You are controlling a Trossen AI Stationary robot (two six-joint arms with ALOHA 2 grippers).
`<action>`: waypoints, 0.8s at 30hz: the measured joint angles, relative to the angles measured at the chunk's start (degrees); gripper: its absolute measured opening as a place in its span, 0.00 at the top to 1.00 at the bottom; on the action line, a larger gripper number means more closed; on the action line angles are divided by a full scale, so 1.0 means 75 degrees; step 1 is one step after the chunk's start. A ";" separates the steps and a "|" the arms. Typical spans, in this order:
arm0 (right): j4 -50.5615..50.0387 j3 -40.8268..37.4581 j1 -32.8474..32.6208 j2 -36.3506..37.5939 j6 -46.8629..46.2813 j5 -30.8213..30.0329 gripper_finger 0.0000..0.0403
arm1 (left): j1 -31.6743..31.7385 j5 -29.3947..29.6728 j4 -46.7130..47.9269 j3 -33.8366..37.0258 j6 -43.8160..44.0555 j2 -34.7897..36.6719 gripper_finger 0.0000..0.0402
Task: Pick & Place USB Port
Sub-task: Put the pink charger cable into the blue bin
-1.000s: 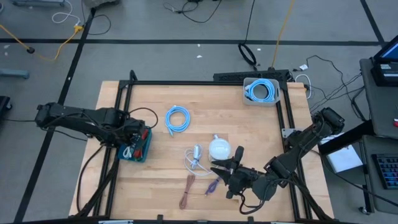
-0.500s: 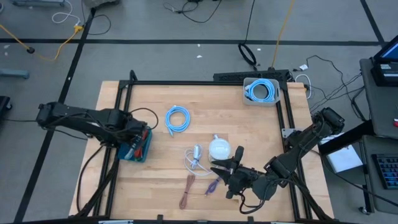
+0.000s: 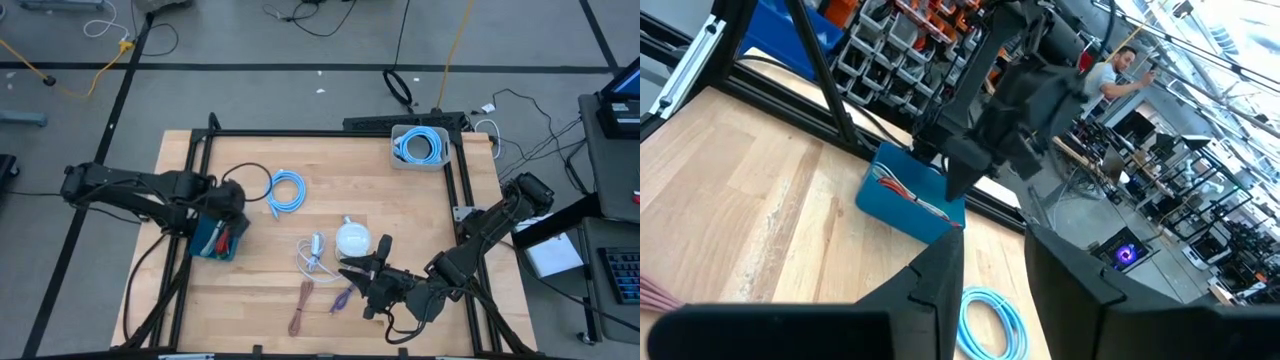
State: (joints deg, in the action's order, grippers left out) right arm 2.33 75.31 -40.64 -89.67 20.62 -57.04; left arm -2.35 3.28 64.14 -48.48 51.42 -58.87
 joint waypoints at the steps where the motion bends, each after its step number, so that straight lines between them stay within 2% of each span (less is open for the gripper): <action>1: -0.0003 0.0000 -0.0001 0.0000 0.0000 -0.0003 0.75 | 0.0000 -0.0063 -0.0325 -0.0016 -0.0014 0.0000 0.44; 6: -0.0003 0.0000 0.0000 0.0000 0.0006 -0.0009 0.75 | -0.0351 -0.0521 -0.1725 -0.0005 0.0169 -0.0455 0.44; 14: -0.0060 0.0000 -0.0032 0.0000 -0.0002 -0.0189 0.75 | -0.1634 -0.1094 -0.4565 -0.0207 0.0304 -0.2862 0.44; 19: -0.0092 0.0002 -0.0187 0.0000 0.0043 -0.1036 0.75 | -0.2159 -0.1079 -0.3956 -0.1147 0.0315 -0.4122 0.44; 24: -0.0107 0.0000 -0.0322 0.0000 0.0140 -0.1660 0.75 | -0.2707 -0.1316 -0.3555 -0.2081 0.0622 -0.4999 0.44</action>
State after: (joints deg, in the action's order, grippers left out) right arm 1.52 75.31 -43.06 -89.67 21.67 -69.49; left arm -22.65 -6.59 37.48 -64.08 56.08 -96.36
